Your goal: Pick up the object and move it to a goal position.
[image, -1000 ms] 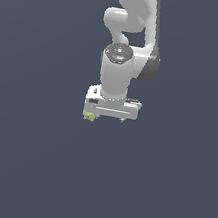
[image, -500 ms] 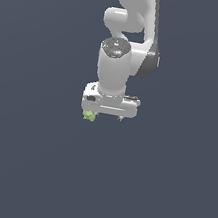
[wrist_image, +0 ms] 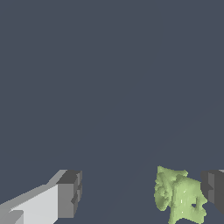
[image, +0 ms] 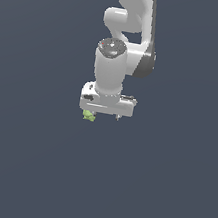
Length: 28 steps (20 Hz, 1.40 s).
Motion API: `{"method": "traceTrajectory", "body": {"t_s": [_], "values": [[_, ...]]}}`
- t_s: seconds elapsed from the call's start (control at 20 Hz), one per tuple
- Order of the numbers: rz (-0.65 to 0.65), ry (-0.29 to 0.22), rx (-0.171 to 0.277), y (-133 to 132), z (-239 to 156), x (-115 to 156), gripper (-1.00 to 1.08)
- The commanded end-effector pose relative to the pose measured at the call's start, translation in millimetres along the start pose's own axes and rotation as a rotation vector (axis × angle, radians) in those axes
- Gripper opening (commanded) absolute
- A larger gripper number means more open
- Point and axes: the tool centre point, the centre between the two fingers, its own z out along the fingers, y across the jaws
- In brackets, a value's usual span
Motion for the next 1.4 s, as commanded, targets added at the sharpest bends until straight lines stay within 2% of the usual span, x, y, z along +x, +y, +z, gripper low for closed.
{"method": "traceTrajectory", "body": {"t_s": [0.0,0.7,1.0,1.35], "values": [[0.01,-0.001,-0.003,8,7,-6,1.0],[0.095,-0.01,-0.031,78,62,-76,1.0],[0.113,-0.013,-0.037,90,72,-93,1.0],[0.114,-0.013,-0.037,91,75,-94,1.0]]}}
